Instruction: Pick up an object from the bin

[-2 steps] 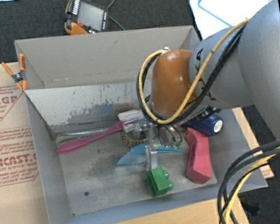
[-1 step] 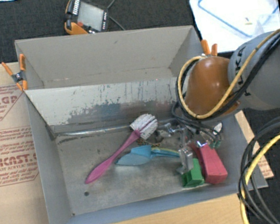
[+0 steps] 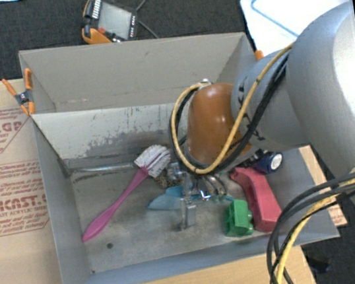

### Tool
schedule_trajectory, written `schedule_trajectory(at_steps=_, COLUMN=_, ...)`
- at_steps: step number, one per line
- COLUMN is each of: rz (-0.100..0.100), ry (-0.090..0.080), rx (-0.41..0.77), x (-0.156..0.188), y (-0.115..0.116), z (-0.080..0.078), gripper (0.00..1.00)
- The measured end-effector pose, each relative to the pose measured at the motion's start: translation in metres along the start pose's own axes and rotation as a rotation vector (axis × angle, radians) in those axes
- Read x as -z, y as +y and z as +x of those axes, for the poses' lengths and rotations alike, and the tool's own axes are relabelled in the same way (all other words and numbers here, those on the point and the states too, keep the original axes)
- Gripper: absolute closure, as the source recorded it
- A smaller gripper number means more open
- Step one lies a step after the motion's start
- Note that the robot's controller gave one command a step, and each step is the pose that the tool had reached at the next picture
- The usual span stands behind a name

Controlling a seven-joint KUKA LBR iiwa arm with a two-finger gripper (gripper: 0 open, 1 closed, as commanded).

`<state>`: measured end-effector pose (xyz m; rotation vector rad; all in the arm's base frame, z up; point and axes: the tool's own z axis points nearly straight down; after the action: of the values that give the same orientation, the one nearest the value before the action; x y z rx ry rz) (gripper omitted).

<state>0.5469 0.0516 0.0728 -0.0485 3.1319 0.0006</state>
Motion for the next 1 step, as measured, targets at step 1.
schedule_trajectory(at_steps=1, rz=-0.005, ry=-0.005, rx=0.096, x=-0.0018, y=-0.0131, z=0.0117, gripper=0.0)
